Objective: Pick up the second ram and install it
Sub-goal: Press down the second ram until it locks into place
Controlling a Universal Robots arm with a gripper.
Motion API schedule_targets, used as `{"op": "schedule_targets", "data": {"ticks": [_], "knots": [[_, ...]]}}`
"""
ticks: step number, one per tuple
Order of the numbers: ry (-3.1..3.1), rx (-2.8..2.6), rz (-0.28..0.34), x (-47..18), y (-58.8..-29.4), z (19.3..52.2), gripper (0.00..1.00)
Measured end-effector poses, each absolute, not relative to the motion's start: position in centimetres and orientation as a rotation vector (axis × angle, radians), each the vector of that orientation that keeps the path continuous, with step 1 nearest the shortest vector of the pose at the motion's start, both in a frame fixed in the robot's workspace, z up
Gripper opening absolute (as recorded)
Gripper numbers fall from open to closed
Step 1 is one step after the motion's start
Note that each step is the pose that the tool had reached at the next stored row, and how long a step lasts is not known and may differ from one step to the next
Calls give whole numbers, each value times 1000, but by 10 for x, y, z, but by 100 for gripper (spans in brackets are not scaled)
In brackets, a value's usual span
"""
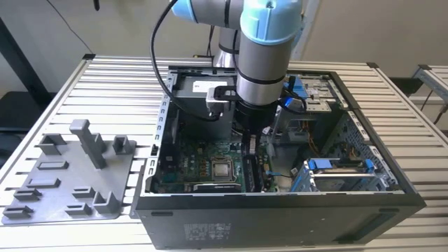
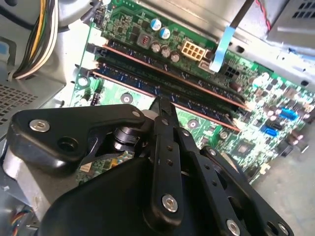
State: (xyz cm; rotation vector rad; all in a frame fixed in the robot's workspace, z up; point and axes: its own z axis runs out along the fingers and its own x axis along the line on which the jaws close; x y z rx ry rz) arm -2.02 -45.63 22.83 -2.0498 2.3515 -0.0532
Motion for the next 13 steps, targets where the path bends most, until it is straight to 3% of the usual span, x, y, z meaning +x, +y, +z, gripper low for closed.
{"op": "schedule_targets", "data": {"ticks": [13], "knots": [[2319,-2086,-51,-17,-458,218,11]]}}
